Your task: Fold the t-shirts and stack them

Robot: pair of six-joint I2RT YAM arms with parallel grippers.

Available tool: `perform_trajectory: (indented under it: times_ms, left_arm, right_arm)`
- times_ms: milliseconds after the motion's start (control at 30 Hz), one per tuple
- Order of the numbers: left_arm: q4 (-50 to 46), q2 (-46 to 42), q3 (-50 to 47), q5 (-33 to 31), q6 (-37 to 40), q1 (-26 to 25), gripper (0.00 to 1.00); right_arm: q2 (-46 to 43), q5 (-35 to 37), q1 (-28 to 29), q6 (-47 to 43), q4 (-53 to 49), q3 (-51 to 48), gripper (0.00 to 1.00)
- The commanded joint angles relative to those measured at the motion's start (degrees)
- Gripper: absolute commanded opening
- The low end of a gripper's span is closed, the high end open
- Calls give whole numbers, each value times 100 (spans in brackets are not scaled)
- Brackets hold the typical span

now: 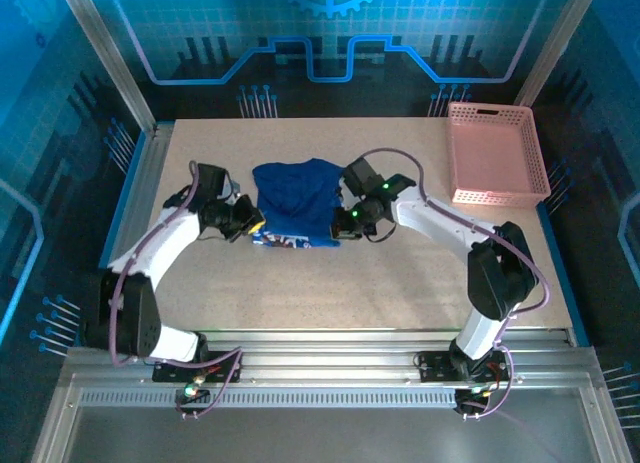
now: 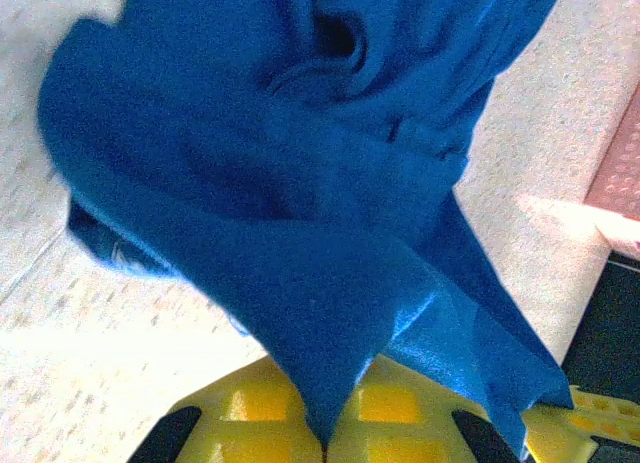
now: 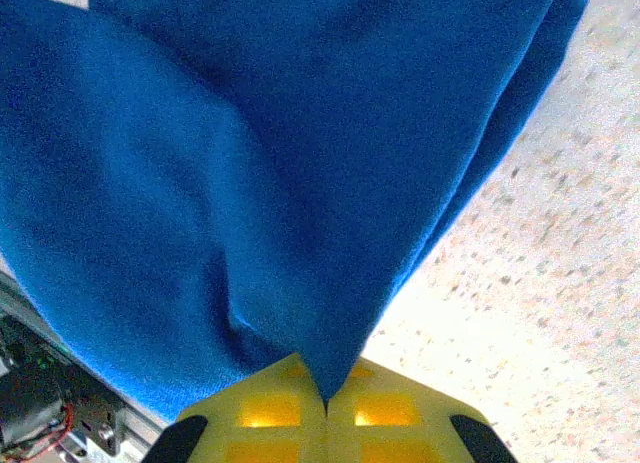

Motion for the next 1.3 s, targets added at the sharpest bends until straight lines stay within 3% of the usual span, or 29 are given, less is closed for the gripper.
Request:
perform_trajectory:
  times_ms: [0, 400, 967, 1067, 1133, 1167, 1267]
  left_arm:
    - [-145, 578, 552, 374, 307, 159, 0]
    - [-278, 2229, 2322, 832, 549, 692, 0]
    - [-363, 4272, 4455, 1037, 501, 782, 1]
    - [-204, 4647, 4822, 1139, 324, 817, 18]
    - [147, 4819, 5048, 1244, 50, 843, 44]
    - [220, 4899, 5211, 1274, -93, 852, 51]
    - [441, 5017, 5806, 1336, -496, 894, 60]
  right_arm:
    - [440, -228, -315, -219, -310, 507, 0]
    - [2022, -754, -1176, -498, -854, 2597, 0]
    - [4023, -1175, -1646, -401, -1443, 5017, 0]
    - [4473, -1323, -1777, -155, -1286, 5565, 10]
    - [4885, -1612, -1960, 249, -980, 6170, 29]
    - [5035, -1764, -2041, 428, -817, 6458, 33]
    - [5211, -2027, -2276, 1103, -190, 7168, 51]
